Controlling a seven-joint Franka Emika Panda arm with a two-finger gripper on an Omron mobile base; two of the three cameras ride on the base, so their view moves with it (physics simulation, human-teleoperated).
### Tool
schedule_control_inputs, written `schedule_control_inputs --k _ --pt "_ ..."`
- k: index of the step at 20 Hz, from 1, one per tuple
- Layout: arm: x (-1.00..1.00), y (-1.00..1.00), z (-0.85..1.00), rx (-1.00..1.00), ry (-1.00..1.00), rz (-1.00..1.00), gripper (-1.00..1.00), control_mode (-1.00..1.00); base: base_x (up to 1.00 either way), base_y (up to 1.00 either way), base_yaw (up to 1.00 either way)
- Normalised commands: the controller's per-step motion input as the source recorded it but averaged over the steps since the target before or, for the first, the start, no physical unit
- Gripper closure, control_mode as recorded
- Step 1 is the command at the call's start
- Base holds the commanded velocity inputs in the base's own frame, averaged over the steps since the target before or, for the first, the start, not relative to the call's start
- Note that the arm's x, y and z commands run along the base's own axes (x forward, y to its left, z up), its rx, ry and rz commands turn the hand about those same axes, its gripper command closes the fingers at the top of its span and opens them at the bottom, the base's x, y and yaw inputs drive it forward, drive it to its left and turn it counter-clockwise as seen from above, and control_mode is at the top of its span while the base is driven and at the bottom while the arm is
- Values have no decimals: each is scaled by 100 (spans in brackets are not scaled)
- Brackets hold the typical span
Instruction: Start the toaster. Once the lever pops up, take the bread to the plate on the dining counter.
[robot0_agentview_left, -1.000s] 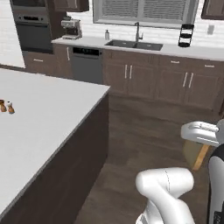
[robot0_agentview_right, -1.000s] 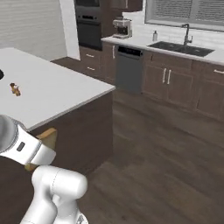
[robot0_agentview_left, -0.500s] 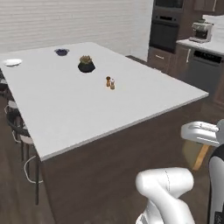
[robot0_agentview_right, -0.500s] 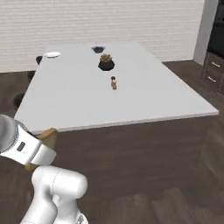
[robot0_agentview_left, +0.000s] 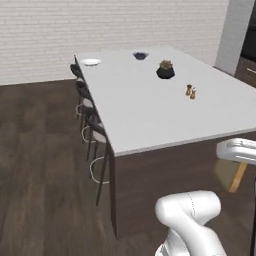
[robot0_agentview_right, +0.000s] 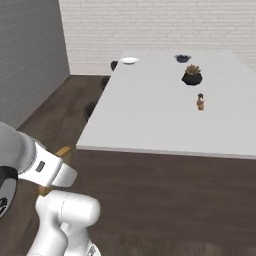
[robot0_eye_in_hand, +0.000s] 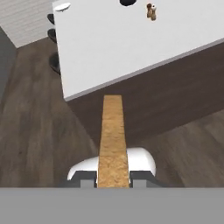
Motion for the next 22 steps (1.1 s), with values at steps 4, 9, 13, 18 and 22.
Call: schedule_control_inputs --k 4,9,13,18,22 --pt "0 0 0 0 0 0 100 100 0 100 -3" --pt "0 0 0 0 0 0 100 100 21 100 -8" --pt "0 0 0 0 0 0 100 100 70 100 -13" --pt "0 0 0 0 0 0 100 100 98 100 -22" --pt "0 0 0 0 0 0 100 100 100 100 -26"
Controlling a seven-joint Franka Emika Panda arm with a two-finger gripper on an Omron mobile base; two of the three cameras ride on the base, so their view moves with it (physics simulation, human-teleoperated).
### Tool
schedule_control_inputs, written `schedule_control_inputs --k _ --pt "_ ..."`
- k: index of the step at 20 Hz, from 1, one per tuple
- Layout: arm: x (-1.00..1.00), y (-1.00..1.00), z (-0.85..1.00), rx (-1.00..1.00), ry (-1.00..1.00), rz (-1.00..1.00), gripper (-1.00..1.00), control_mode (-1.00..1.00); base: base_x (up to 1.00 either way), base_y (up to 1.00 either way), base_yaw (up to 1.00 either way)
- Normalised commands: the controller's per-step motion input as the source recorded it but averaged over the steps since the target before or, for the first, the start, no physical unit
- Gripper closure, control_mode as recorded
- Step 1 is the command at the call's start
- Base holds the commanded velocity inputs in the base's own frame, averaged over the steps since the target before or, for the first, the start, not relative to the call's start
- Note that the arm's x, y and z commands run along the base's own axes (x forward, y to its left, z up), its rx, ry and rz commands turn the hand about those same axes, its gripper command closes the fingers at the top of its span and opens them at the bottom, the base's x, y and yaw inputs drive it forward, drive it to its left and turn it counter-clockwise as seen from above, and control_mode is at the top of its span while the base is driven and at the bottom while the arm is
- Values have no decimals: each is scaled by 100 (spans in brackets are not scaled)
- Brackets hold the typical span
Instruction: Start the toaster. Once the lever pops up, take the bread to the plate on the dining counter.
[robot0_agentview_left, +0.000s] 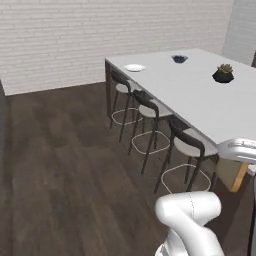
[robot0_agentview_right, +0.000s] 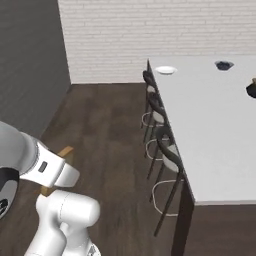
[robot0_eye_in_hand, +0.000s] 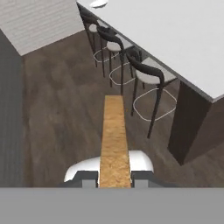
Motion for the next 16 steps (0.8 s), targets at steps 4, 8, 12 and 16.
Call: schedule_control_inputs --k 4,8,12,16 --pt "0 0 0 0 0 0 100 100 100 100 -29" --pt "0 0 0 0 0 0 100 100 100 100 -34" --pt "0 0 0 0 0 0 100 100 100 100 -39" --pt "0 0 0 0 0 0 100 100 100 100 -40"
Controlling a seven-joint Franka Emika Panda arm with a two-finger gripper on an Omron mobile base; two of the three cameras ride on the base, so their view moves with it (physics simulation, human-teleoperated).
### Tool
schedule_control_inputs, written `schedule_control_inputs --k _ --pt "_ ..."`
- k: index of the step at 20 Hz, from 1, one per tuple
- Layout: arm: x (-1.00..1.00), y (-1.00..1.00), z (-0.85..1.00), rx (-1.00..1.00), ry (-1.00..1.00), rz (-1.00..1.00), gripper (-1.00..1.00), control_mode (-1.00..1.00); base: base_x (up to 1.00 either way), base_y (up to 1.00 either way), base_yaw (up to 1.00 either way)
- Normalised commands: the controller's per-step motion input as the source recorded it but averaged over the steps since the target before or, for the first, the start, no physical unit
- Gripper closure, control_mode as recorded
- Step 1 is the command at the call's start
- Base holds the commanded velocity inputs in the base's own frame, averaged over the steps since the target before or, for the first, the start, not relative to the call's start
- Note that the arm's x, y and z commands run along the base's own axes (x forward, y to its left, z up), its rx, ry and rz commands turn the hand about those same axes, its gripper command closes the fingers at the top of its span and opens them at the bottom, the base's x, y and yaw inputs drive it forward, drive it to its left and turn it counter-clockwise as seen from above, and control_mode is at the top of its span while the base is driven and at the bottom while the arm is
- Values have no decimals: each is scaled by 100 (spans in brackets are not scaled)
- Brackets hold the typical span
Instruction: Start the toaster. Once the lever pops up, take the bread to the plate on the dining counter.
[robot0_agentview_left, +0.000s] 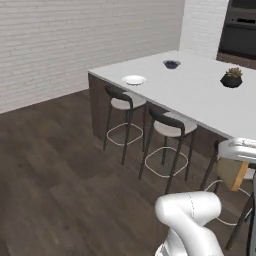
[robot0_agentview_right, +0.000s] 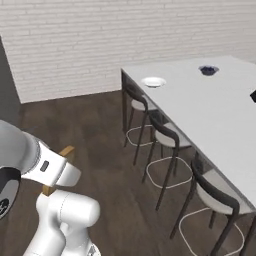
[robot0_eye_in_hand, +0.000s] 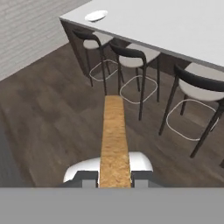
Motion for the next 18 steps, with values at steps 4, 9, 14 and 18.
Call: schedule_control_inputs --k 4,9,14,18 --pt "0 0 0 0 0 0 100 100 100 100 -41" --pt "0 0 0 0 0 0 100 100 100 100 -38" --pt "0 0 0 0 0 0 100 100 100 100 -41" --pt "0 0 0 0 0 0 100 100 100 100 -50"
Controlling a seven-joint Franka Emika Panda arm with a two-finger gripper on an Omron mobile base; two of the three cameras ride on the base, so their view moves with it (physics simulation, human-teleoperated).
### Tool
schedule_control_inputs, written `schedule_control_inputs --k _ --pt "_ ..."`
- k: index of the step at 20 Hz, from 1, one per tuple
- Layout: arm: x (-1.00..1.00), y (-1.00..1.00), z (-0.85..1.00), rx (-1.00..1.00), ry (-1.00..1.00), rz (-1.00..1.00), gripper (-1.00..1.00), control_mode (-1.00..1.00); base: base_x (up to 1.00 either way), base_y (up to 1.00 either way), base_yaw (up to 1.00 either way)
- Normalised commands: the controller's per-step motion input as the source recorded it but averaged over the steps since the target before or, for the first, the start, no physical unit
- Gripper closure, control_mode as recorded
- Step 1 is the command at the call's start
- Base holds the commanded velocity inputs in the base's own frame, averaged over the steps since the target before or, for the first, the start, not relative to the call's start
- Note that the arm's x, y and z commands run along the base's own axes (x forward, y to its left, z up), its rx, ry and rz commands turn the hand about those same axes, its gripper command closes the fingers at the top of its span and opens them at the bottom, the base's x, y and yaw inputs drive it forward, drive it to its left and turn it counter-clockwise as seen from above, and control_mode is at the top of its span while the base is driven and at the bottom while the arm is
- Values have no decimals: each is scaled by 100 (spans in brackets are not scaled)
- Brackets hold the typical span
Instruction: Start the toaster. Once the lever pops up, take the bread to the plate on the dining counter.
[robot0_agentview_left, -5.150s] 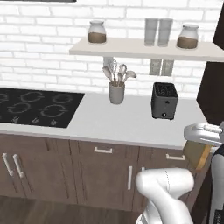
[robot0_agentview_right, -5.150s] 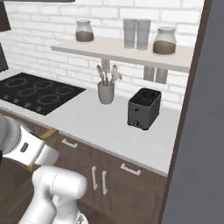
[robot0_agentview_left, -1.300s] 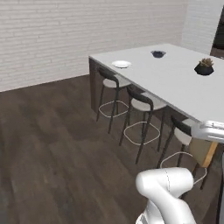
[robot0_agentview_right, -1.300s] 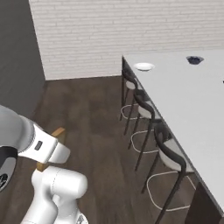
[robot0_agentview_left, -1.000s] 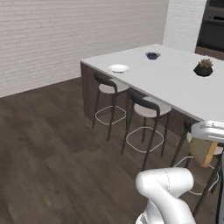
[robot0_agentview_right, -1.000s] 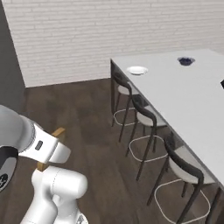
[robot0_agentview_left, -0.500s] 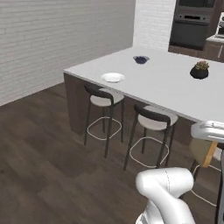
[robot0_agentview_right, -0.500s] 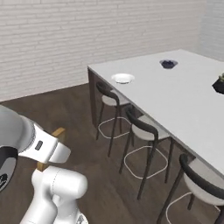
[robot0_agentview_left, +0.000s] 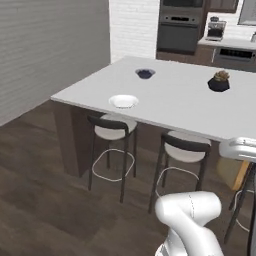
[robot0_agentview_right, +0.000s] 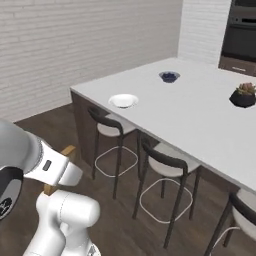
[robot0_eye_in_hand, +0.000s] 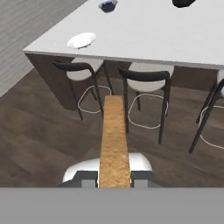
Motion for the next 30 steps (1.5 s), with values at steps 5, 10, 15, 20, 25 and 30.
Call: schedule_control_inputs --k 5,10,15,20,25,30 --pt "0 0 0 0 0 0 100 100 100 100 -45" --pt "0 0 0 0 0 0 100 100 100 100 -36" --pt "0 0 0 0 0 0 100 100 100 100 -32" --pt "0 0 0 0 0 0 100 100 100 77 -26" --pt "0 0 0 0 0 0 100 100 100 32 -16" --pt "0 0 0 0 0 0 100 100 97 7 -15"
